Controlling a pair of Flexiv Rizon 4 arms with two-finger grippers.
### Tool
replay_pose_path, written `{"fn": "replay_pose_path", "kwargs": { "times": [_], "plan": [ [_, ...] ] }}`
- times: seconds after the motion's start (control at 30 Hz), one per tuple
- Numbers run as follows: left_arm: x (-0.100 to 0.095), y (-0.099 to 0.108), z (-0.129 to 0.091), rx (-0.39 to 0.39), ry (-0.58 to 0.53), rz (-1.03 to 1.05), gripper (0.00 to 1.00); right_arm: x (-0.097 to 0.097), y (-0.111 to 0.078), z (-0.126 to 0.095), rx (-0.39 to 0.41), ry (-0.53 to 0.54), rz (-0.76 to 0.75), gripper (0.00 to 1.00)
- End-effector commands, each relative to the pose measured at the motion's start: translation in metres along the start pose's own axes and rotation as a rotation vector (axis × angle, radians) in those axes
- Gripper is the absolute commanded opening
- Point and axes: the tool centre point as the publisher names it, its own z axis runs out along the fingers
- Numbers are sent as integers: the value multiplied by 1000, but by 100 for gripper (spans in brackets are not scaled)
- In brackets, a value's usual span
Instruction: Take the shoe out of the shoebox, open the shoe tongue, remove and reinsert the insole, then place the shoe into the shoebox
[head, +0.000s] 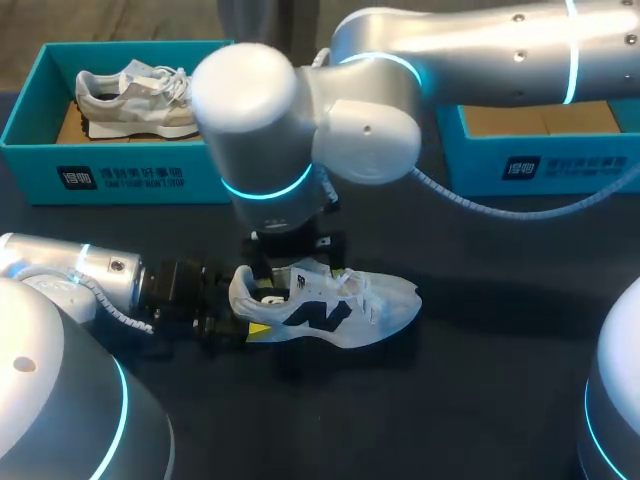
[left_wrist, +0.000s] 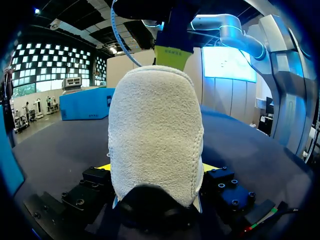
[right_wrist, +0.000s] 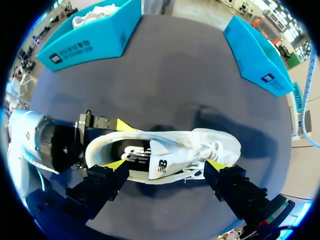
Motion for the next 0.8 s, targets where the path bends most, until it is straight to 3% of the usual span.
{"fn": "replay_pose_path", "kwargs": {
  "times": [0.03,0.37,0.6,0.67,0.73,0.8],
  "plan": [
    [3,5,3,-2,2,-1,0,7,-8,7,-21,-144,262,100],
    [3,5,3,-2,2,-1,0,-4,-5,23,16,-276,291,100],
    [3,5,3,-2,2,-1,0,-16,-9,16,36,-356,322,100],
    [3,5,3,-2,2,-1,0,-21,-11,10,43,-381,334,81],
    [3,5,3,-2,2,-1,0,-25,-12,5,46,-393,341,47],
    [3,5,3,-2,2,-1,0,-30,-13,3,44,-395,349,33]
  ]
}}
